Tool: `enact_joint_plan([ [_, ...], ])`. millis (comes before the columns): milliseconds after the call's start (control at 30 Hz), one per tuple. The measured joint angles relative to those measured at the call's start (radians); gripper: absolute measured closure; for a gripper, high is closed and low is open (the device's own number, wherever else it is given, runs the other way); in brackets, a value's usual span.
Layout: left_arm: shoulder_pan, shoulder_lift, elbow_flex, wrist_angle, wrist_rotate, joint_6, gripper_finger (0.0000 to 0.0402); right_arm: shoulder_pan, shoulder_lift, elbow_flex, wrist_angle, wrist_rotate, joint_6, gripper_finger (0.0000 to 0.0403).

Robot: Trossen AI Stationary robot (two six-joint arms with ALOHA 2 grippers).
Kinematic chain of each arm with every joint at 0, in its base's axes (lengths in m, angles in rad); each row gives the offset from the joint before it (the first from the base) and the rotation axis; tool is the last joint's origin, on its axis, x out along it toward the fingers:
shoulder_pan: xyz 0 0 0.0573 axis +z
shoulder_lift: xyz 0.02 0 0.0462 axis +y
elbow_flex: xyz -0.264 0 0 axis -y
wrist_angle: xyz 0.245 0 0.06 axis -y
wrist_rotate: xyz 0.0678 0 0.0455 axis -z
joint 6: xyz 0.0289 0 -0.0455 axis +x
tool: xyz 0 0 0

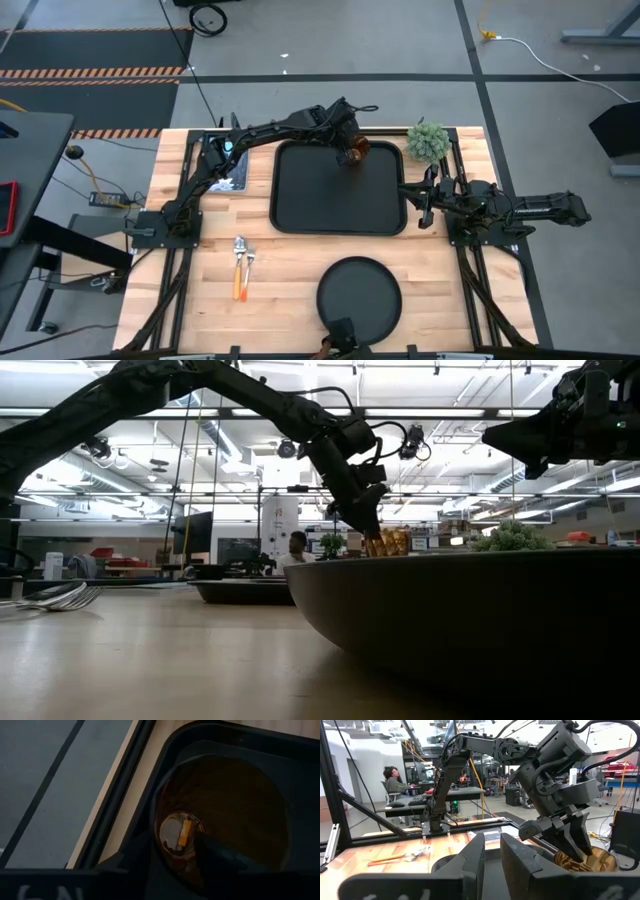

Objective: Pick and place plate/cup/fork/spoon on tray
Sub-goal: Put the brown cup on the black tray

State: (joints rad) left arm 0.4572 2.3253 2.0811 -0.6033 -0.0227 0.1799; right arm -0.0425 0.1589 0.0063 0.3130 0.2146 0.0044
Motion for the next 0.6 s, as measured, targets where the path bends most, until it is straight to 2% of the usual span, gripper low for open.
enact_joint_plan([
  [133,0.000,0.000,0.000,0.004,0.000,0.007,0.0224,0.000,0.000,0.000,0.000,0.000,0.000,0.0334],
  [600,0.013,-0.004,0.013,-0.014,0.001,0.043,0.0224,0.000,0.000,0.000,0.000,0.000,0.000,0.0334],
])
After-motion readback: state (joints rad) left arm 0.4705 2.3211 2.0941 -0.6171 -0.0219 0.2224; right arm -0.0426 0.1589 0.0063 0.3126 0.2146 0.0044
